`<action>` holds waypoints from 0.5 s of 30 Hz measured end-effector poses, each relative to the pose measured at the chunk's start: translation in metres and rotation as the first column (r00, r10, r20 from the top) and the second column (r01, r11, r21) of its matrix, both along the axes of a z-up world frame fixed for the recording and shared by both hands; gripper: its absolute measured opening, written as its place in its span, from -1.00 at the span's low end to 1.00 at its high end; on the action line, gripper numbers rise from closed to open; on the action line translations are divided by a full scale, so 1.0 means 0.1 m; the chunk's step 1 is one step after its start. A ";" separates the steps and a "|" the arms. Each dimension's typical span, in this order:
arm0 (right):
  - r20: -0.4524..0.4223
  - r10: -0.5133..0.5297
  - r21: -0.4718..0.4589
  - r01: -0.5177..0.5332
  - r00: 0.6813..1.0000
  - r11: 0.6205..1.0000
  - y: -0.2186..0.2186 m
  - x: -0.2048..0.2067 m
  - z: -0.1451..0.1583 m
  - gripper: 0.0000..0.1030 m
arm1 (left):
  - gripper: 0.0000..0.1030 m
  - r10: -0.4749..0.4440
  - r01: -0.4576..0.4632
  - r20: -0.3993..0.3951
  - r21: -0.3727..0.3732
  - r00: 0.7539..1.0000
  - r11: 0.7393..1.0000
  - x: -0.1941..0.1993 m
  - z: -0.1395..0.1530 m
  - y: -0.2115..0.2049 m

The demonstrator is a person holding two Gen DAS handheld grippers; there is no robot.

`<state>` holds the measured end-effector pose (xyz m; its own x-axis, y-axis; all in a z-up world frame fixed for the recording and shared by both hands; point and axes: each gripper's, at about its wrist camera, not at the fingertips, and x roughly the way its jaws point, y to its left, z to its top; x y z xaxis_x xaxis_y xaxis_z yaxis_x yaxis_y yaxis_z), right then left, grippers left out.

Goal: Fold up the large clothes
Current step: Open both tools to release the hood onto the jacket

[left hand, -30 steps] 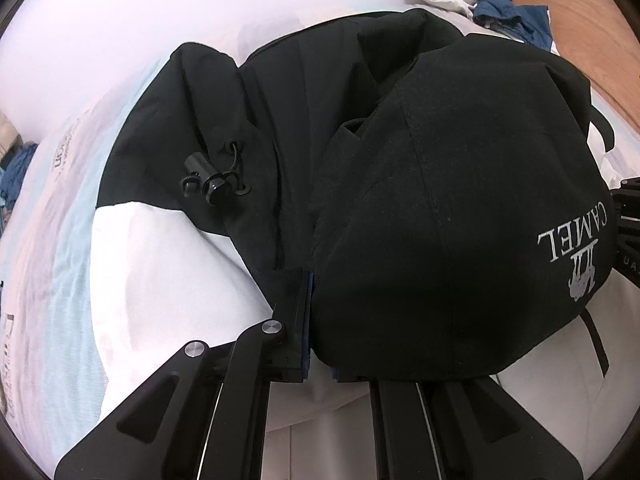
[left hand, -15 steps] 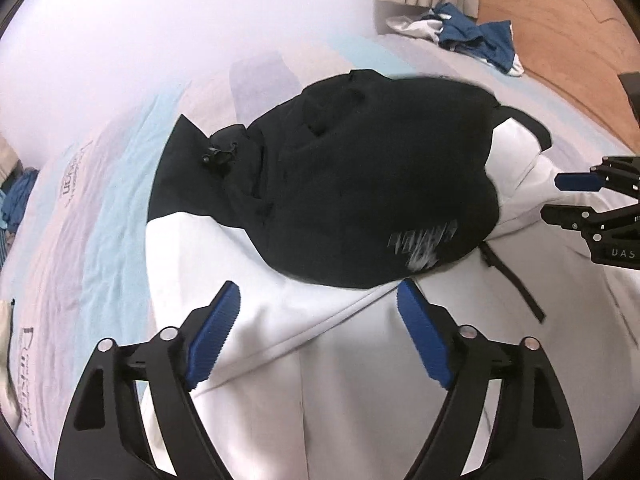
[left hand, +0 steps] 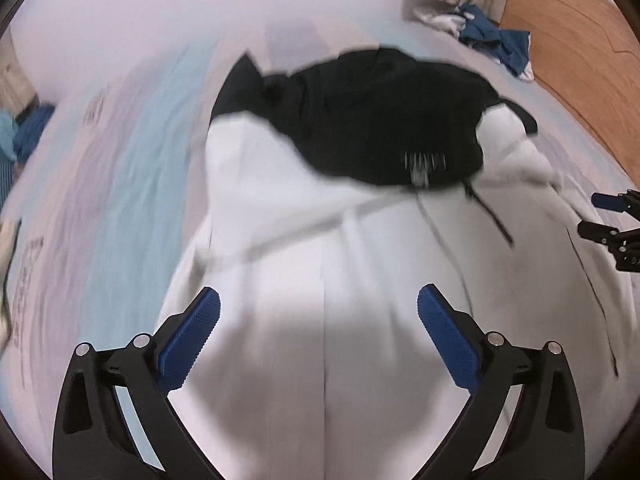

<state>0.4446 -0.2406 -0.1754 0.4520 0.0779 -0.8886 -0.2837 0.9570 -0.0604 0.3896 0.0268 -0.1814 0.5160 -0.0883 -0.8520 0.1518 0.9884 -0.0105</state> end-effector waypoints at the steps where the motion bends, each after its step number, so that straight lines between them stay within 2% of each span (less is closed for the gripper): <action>1: -0.011 -0.003 0.007 0.003 1.000 1.000 -0.03 -0.10 0.01 0.56 | 0.88 -0.001 0.001 -0.017 -0.005 1.000 1.000 -0.08 -0.01 0.03; 3: -0.039 0.000 0.007 0.001 0.999 1.000 -0.07 -0.32 0.03 0.71 | 0.88 -0.003 0.002 -0.059 -0.012 0.998 1.000 -0.31 -0.02 0.11; 6: -0.090 0.014 -0.002 -0.014 0.996 1.000 -0.12 -0.66 0.04 0.79 | 0.88 0.000 -0.003 -0.127 -0.023 0.992 1.000 -0.72 0.00 0.23; 10: -0.137 0.018 -0.020 -0.020 0.990 1.000 -0.22 -1.08 0.07 0.82 | 0.88 0.003 -0.007 -0.186 -0.022 0.982 1.000 -1.17 0.04 0.35; 15: -0.204 -0.055 -0.083 0.039 0.977 0.996 -0.51 -1.57 0.08 0.85 | 0.88 0.038 -0.040 -0.253 -0.002 0.967 0.999 -1.59 0.03 0.56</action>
